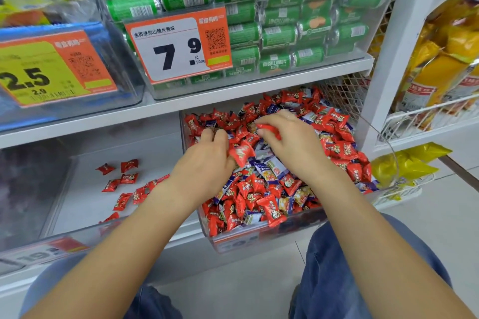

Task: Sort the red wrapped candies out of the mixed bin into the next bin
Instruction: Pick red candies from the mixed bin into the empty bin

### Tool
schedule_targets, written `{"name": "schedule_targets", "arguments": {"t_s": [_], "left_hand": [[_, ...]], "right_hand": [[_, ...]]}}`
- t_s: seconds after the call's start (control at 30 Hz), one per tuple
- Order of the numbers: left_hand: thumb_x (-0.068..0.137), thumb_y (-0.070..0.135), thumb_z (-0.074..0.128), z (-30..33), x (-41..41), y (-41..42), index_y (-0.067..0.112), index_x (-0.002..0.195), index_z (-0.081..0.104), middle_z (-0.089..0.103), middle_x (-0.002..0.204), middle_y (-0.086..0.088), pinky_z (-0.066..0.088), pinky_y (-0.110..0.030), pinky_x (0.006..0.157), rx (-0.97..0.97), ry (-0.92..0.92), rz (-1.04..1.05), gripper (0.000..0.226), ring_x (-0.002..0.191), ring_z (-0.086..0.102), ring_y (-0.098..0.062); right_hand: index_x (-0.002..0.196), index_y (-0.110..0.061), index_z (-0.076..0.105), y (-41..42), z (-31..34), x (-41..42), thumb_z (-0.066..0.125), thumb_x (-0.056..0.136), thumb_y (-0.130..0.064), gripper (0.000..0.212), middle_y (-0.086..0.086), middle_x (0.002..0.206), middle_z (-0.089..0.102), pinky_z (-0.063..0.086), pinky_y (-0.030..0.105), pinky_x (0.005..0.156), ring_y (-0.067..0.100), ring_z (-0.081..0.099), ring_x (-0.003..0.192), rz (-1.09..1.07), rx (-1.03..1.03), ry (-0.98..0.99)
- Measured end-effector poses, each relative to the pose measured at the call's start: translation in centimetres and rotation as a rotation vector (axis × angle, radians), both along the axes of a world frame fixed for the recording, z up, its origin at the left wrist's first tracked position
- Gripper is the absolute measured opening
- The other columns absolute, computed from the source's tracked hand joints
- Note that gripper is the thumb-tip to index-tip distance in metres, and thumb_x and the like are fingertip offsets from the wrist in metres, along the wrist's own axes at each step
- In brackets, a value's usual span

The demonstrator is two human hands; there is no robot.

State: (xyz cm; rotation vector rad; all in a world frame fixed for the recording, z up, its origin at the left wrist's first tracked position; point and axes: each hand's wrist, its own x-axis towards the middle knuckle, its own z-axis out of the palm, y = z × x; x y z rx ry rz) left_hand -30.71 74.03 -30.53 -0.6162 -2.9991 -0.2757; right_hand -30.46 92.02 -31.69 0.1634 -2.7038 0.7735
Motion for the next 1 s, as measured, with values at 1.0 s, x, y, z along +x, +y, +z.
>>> {"name": "schedule_targets", "arguments": {"t_s": [1.0], "left_hand": [[0.096,0.032,0.047,1.1,2.1,0.0,0.024,0.11,0.054,0.05,0.097,0.003,0.034,-0.025,0.07,0.3,0.036,-0.129,0.017,0.082,0.051,-0.015]], "right_hand": [[0.112,-0.027,0.049,3.3,-1.7,6.7,0.061,0.082,-0.03,0.033,-0.007,0.073,0.054,0.042,0.032,0.057,0.013,0.052,0.064,-0.052,0.02,-0.22]]}}
